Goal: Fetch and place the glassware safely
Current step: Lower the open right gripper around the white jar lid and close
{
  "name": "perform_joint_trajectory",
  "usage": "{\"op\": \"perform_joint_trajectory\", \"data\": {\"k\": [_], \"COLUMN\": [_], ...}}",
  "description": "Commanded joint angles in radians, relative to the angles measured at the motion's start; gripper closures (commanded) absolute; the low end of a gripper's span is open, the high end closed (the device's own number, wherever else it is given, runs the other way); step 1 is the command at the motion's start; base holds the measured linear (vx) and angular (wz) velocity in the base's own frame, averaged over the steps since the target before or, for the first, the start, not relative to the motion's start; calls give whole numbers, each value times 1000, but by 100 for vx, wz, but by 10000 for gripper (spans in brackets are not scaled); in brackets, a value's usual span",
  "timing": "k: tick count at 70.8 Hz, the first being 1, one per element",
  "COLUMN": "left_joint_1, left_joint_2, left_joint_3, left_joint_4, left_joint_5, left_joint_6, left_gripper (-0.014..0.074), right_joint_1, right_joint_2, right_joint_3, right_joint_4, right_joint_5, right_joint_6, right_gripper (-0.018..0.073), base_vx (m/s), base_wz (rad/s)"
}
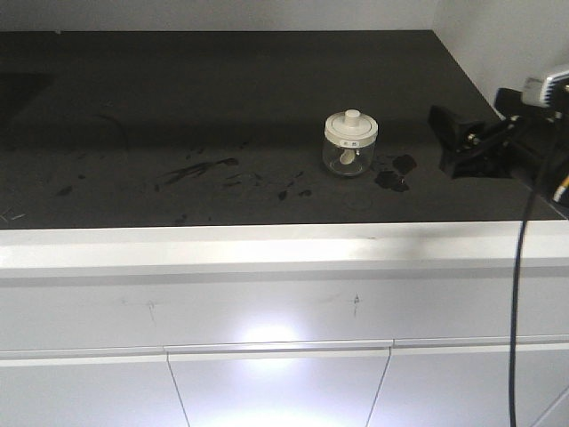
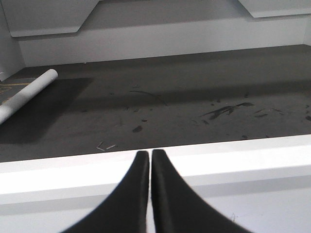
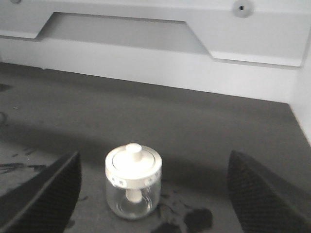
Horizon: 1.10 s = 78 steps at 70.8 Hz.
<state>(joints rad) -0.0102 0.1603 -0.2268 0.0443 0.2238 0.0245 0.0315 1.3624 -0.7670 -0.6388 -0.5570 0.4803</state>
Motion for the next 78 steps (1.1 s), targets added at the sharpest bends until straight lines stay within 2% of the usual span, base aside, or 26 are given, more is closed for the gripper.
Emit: {"op": "perform_joint_trajectory", "data": {"k": [1,15,27,37,45,60,76,77,78], "left_joint_1": [-5,-5,-5,-5,-5,-5,-5,-5,-5], "left_joint_2": [11,11,11,11,11,11,11,11,11], "left_joint_3": [-27,-27,-27,-27,-27,-27,-27,-27,-27], "left_joint_4": [-3,-3,-3,-3,-3,-3,-3,-3,-3], "left_joint_5": [-68,-68,-68,-68,-68,-68,-68,-68,-68], "left_joint_6": [-10,-10,-10,-10,-10,-10,-10,-10,-10], "left_gripper": [603,603,603,603,603,603,603,603,603], "right_joint_1": [-5,-5,-1,39,81,93,93,94,94], "right_joint_2": [65,256,394,486,546,635,703,728,729], "right_joint_3": [-89,-245,-385,-495,-578,-632,-632,-710,-710], "right_joint_4": [-15,-78,-86,-115,-125,-38,-35,12,12], "right_joint_5": [-131,-218,-276,-268,-209,-171,-188,-150,-145], "right_joint_6": [3,11,63,64,64,60,52,7,8], "right_gripper": [-30,-30,-30,-30,-30,-20,-20,42,44], "base_vx": [0,0,0,0,0,0,0,0,0], "base_wz": [0,0,0,0,0,0,0,0,0]}}
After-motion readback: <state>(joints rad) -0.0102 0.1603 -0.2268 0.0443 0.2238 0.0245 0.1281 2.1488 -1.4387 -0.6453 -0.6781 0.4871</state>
